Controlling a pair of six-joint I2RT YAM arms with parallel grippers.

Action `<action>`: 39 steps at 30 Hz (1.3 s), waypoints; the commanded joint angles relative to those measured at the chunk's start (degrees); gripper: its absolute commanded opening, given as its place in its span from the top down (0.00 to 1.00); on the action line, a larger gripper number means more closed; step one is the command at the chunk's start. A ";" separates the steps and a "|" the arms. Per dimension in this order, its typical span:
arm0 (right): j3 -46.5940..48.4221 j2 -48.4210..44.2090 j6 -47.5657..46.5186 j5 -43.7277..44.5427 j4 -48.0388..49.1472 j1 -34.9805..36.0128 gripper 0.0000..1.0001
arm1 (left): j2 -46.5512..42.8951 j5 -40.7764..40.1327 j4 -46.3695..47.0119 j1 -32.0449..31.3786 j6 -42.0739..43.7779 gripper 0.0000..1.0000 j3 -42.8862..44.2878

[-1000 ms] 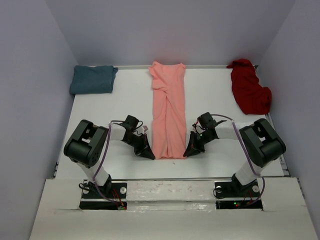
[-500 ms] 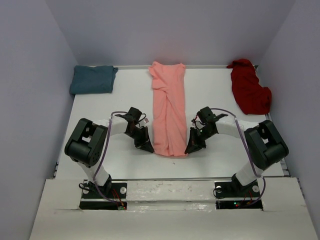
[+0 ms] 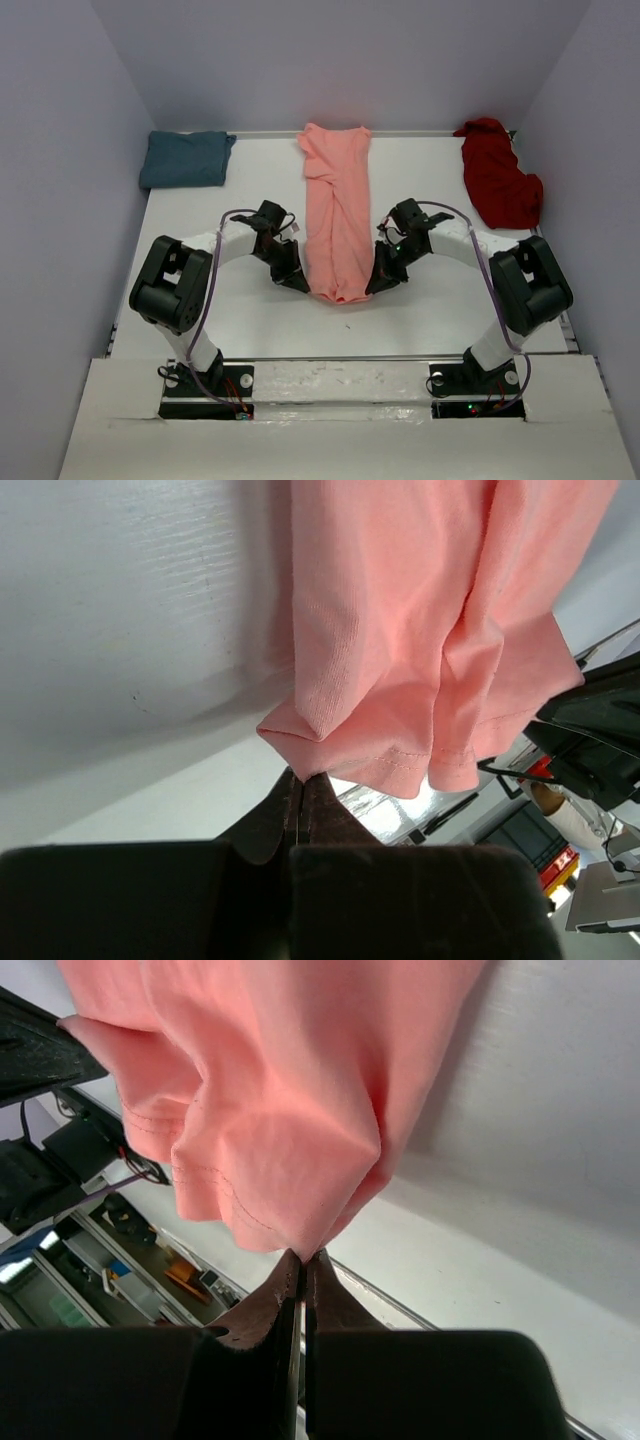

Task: Fold and stack the t-shirts
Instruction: Fold the tshirt

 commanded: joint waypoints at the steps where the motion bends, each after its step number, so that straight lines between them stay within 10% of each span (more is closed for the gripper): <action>1: 4.80 0.97 -1.36 0.47 -1.57 0.48 1.00 | -0.18 -0.74 -3.94 0.10 1.22 1.00 5.26; 39: 30.46 12.30 -9.27 2.32 -13.08 -6.81 1.00 | 8.51 -3.38 -14.32 6.43 4.39 1.00 29.97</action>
